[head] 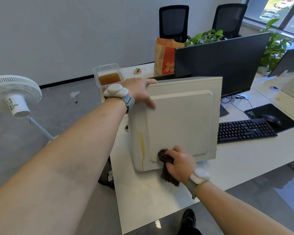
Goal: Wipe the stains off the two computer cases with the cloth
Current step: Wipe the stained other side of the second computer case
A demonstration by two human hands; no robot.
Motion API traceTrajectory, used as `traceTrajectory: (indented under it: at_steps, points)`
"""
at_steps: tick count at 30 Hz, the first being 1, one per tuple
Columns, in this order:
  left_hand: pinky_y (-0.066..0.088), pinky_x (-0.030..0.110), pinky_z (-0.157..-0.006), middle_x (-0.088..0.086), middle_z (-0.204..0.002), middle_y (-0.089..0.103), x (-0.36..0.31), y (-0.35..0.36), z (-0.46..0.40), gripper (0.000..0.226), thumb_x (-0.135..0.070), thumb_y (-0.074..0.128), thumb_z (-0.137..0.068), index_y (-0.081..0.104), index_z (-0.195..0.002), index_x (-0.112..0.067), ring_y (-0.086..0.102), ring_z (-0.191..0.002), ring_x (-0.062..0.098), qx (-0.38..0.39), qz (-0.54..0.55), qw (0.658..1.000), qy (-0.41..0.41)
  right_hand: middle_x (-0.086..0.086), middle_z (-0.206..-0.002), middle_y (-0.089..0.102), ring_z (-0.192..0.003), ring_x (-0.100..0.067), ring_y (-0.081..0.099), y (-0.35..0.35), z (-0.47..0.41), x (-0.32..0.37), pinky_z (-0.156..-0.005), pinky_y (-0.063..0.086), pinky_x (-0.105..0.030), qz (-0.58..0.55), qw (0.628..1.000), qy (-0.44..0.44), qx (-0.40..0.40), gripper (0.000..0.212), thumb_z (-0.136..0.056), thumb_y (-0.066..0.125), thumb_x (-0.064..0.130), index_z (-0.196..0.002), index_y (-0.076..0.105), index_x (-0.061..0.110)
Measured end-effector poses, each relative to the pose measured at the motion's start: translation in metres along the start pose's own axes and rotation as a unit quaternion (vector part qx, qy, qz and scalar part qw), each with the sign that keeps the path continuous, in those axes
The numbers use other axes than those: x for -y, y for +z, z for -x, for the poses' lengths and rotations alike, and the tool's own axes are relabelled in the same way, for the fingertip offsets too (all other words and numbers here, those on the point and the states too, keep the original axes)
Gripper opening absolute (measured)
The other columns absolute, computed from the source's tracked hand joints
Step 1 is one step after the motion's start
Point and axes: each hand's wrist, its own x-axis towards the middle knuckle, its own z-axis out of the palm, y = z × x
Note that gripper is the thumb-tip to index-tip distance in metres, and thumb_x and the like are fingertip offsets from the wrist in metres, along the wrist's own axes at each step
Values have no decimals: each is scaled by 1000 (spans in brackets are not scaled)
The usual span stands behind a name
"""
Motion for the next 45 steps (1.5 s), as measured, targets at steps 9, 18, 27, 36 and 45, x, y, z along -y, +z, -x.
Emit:
traceTrajectory:
  at_steps: [9, 18, 27, 36, 45]
  points:
    - [47, 29, -72, -15, -107, 64, -5, 0, 5, 88, -63, 88, -57, 48, -136, -57, 60, -96, 18, -11, -10, 1000, -12, -5, -105, 57, -79, -26, 57, -56, -79, 76, -60, 51, -32, -32, 973, -100, -204, 41, -85, 63, 16, -126, 67, 19]
    - [47, 30, -77, -12, -128, 66, -7, 2, 8, 102, -66, 89, -54, 44, -145, -55, 62, -110, 20, -17, -6, 1000, -22, 0, -108, 56, -85, -26, 61, -39, -48, 53, -71, 54, -34, 63, 994, -56, 68, 32, -90, 58, 32, -117, 72, 23]
    - [49, 30, -80, -13, -134, 65, -10, 4, 15, 105, -70, 87, -54, 41, -147, -56, 62, -115, 20, -26, -14, 999, -30, -9, -108, 55, -82, -31, 55, -20, -71, 75, -53, 49, -37, 175, 973, -147, -26, 50, -85, 69, 24, -133, 58, 17]
    - [47, 29, -79, -13, -133, 65, -11, 3, 17, 103, -67, 88, -55, 42, -147, -55, 61, -114, 20, -29, -8, 999, -29, -10, -115, 54, -87, -31, 50, -15, -69, 84, -57, 52, -40, 115, 982, -134, -73, 58, -86, 65, 16, -142, 50, 18]
    - [49, 29, -85, -11, -137, 63, -11, 3, 16, 100, -62, 90, -59, 44, -147, -52, 60, -118, 21, -21, -7, 999, -23, -6, -113, 55, -96, -29, 58, -27, -53, 91, -74, 51, -36, 147, 969, -73, 183, 29, -91, 56, 18, -119, 64, 15]
